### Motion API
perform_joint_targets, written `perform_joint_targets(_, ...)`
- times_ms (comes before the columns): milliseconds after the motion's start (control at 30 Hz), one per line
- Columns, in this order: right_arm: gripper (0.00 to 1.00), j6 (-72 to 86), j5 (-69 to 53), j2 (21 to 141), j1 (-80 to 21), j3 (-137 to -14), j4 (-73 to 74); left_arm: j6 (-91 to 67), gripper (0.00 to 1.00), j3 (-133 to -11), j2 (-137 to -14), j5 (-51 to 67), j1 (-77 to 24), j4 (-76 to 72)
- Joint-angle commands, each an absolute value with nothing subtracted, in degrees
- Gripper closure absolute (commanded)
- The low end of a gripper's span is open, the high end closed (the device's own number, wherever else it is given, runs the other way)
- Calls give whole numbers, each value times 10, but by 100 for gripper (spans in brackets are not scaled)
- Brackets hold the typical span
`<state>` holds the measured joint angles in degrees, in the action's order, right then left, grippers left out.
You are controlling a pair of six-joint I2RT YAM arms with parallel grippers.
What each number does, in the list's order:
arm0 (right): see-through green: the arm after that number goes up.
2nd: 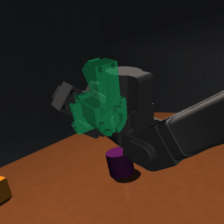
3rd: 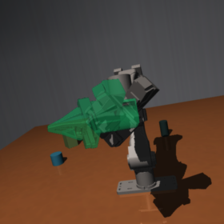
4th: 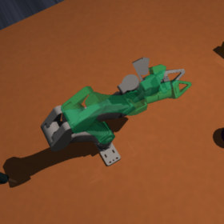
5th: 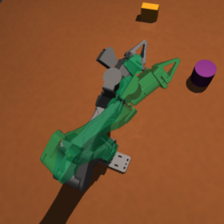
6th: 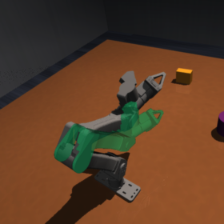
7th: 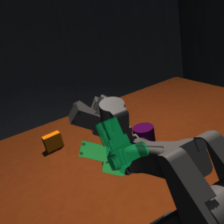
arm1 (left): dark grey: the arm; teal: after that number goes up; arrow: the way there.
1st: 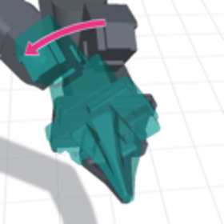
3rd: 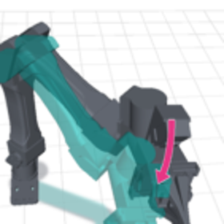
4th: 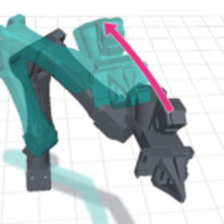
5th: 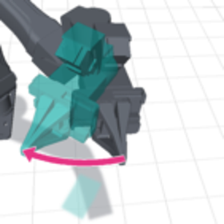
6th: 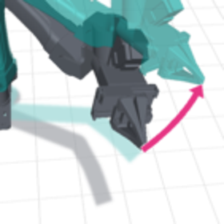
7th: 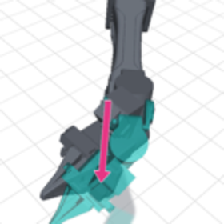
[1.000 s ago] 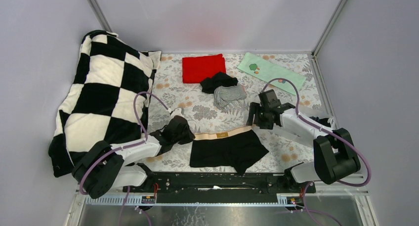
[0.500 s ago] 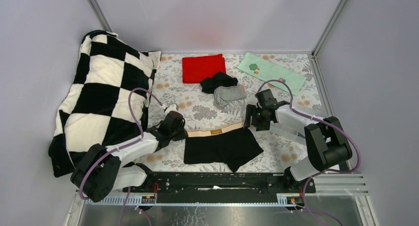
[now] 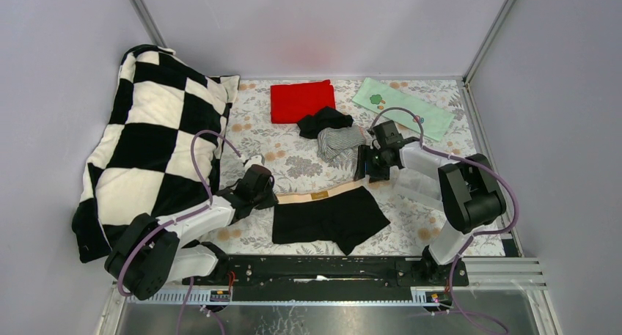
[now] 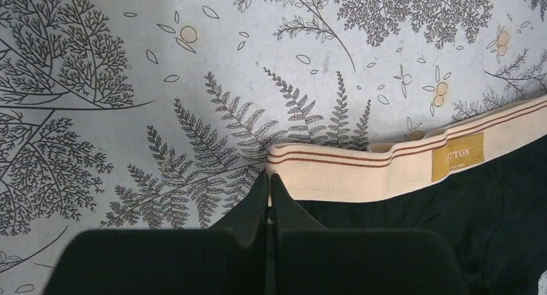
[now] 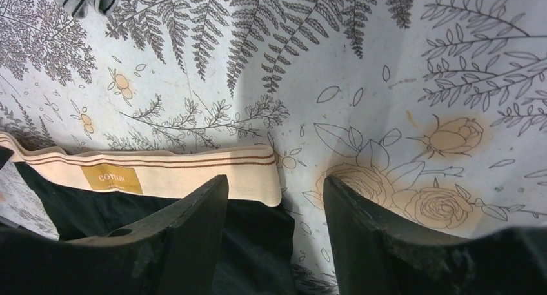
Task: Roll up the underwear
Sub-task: Flatten out the underwear at the center of the board.
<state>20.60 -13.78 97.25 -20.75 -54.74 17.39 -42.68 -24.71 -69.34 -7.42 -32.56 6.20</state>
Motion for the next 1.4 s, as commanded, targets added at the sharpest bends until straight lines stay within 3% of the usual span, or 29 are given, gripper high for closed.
perform_joint_targets(0, 38, 180, -145, 1003, -207, -562, 193, -410, 100, -256, -691, -70, -320, 61)
perform_joint_targets(433, 63, 168, -181, 1019, -214, -557, 183, -412, 100, -264, -701, -62, -316, 60)
perform_joint_targets(567, 84, 169, -193, 1007, -214, -547, 166, -412, 100, -264, -702, -62, -311, 60)
perform_joint_targets(733, 100, 169, -183, 966, -214, -536, 146, -412, 100, -276, -691, -60, -305, 67)
perform_joint_targets(1033, 100, 174, -150, 773, -214, -518, 138, -389, 100, -321, -546, -11, -304, 77)
perform_joint_targets(1367, 100, 169, -211, 565, -214, -515, 212, -371, 100, -375, -356, -11, -304, 196)
